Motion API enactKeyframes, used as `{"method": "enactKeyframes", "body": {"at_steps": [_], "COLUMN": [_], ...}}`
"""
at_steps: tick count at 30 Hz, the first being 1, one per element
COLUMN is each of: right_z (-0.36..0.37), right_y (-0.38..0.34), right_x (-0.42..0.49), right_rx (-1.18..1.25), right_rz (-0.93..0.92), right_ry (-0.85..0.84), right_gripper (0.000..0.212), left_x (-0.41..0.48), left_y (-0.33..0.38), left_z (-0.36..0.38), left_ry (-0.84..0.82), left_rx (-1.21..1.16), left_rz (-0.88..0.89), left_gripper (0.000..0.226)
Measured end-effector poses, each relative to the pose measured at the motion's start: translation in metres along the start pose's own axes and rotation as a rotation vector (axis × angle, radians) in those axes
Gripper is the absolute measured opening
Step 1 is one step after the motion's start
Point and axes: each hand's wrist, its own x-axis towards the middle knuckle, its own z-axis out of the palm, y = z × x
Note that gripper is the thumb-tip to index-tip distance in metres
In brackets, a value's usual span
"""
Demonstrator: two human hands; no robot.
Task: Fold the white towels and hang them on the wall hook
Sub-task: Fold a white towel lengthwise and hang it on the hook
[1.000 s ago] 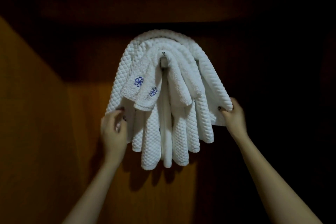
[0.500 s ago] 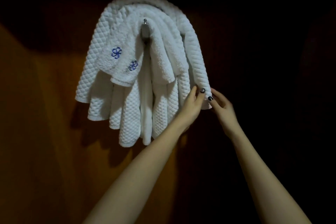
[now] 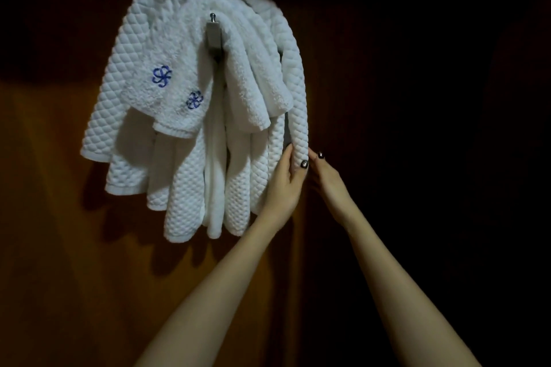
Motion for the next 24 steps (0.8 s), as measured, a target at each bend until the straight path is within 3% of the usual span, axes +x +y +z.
{"method": "enactKeyframes", "body": {"at_steps": [5, 11, 13, 17, 24], "right_z": [-0.003, 0.004, 0.012, 0.029, 0.023], "right_y": [0.001, 0.007, 0.009, 0.033, 0.077], "right_x": [-0.033, -0.106, -0.146, -0.255, -0.471], "right_rx": [-0.179, -0.446, -0.554, -0.734, -0.962], "right_rz": [-0.001, 0.179, 0.236, 0.409, 0.887], "right_ry": [0.093, 0.192, 0.195, 0.115, -0.027], "right_gripper": [0.039, 0.044, 0.046, 0.049, 0.058], "left_x": [-0.045, -0.091, -0.118, -0.199, -0.364], "left_y": [-0.016, -0.009, -0.008, -0.019, -0.028], "left_z": [-0.021, -0.038, -0.039, -0.033, 0.023], "left_ry": [-0.067, -0.237, -0.352, -0.748, -1.186], "left_rx": [0.184, 0.5, 0.635, 0.952, 0.99], "left_rz": [-0.003, 0.076, 0.047, 0.091, 0.177], "left_gripper": [0.041, 0.041, 0.044, 0.052, 0.059]}}
